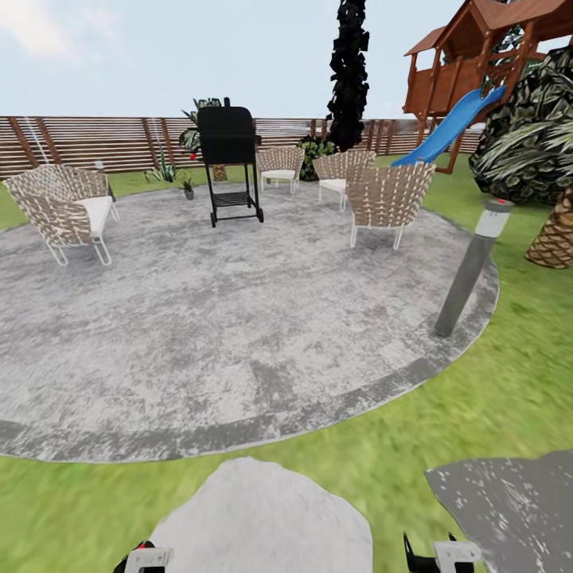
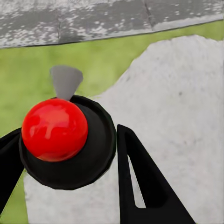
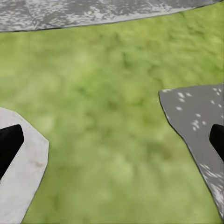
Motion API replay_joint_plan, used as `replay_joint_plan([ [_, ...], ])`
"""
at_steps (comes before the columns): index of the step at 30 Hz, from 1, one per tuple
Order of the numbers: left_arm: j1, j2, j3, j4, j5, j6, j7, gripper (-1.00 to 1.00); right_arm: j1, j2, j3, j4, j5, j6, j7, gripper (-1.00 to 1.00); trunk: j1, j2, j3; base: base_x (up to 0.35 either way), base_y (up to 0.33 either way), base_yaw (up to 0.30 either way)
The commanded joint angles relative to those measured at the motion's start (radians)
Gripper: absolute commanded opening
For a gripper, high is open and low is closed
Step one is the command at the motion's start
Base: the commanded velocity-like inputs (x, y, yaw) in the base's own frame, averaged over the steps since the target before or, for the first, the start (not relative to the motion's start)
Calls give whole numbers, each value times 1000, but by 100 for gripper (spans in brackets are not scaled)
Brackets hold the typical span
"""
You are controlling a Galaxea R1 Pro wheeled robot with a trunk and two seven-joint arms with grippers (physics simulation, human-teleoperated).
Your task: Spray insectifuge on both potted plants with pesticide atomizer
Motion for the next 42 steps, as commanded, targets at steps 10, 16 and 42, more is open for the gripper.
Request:
replay_joint_plan([
  [10, -1, 1, -6, 1, 11, -1, -2, -100, -1, -1, -8, 0, 11, -2, -7, 100, 0, 0, -1, 340, 0, 0],
  [16, -1, 1, -6, 1, 11, -3, -2, -100, -1, -1, -8, 0, 9, -4, -8, 100, 0, 0, -1, 340, 0, 0],
  [42, -1, 1, -6, 1, 12, -5, -2, -100, -1, -1, -8, 0, 11, -3, -6, 100, 0, 0, -1, 340, 0, 144],
])
